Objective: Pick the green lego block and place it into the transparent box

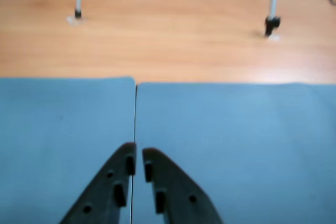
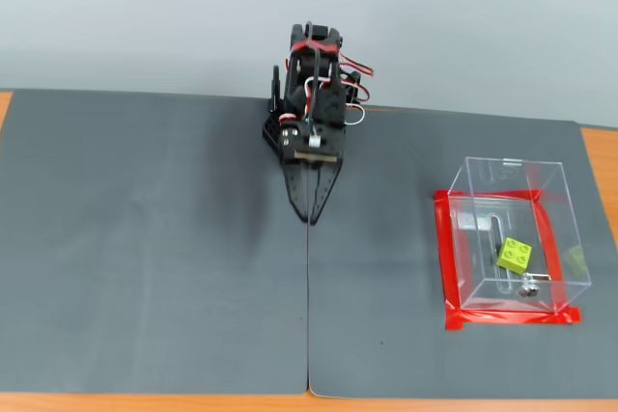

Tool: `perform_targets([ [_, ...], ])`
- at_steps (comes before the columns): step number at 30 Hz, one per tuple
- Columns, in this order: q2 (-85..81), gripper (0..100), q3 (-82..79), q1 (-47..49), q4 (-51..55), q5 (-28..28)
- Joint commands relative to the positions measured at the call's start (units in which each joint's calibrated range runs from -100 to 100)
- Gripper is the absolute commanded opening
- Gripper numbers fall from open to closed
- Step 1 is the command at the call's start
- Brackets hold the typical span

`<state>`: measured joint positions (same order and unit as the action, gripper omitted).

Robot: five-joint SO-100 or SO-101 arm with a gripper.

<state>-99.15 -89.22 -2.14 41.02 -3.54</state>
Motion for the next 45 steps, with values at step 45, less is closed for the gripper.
perform_targets([
  [45,-0.34,2,-3.18,3.14,33.89,0.08],
])
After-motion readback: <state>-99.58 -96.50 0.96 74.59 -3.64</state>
